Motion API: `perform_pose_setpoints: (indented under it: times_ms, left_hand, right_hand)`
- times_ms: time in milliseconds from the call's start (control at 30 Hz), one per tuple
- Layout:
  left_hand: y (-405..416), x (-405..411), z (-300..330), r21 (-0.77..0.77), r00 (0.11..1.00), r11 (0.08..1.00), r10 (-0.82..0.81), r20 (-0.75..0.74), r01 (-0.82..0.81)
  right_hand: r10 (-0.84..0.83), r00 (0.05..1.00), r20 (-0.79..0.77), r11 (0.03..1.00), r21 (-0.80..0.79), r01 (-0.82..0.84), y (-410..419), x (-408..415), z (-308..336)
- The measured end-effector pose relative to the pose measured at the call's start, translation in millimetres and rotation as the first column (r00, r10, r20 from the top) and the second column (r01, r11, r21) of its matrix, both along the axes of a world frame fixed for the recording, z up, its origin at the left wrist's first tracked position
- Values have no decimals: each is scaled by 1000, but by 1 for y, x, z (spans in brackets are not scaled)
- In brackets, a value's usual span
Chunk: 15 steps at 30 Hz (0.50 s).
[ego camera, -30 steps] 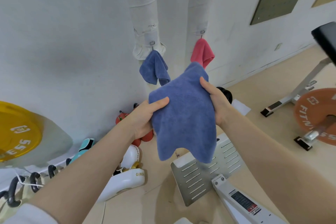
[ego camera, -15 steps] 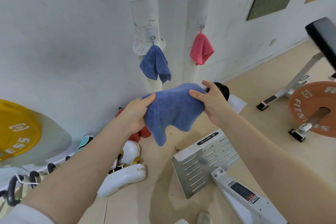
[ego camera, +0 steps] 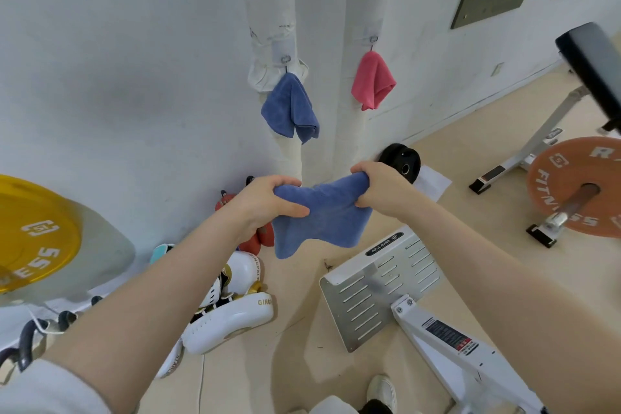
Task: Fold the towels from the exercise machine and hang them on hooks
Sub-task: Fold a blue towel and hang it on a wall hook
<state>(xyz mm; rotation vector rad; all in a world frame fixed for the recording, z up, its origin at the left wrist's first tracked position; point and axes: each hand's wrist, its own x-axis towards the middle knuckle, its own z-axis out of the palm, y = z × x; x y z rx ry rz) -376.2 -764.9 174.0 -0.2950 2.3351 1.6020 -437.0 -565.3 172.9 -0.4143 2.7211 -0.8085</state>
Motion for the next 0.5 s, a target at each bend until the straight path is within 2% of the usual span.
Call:
perform_pose_setpoints:
  times_ms: [100, 200, 300, 400, 500]
  left_hand:
    - [2, 3, -1, -81, 999, 997, -16, -28, 14]
    - [-3, 4, -3, -158, 999, 987, 30, -44, -37]
    - [-13, 5, -5, -141, 991, 985, 83, -105, -97]
    - [-24, 10, -8, -92, 995, 991, 88, -45, -92]
    - [-28, 15, -12, -141, 1000, 990, -12, 27, 16]
  right_hand:
    - [-39, 997, -70, 999, 10, 40, -7, 2, 0]
    - [-107, 989, -101, 992, -82, 99, -7, 5, -1]
    - [-73, 989, -129, 980, -194, 47, -3, 7, -7]
    - [-51, 995, -85, 939, -344, 19, -5, 17, -7]
    - [40, 996, -73, 920, -385, -66, -12, 29, -3]
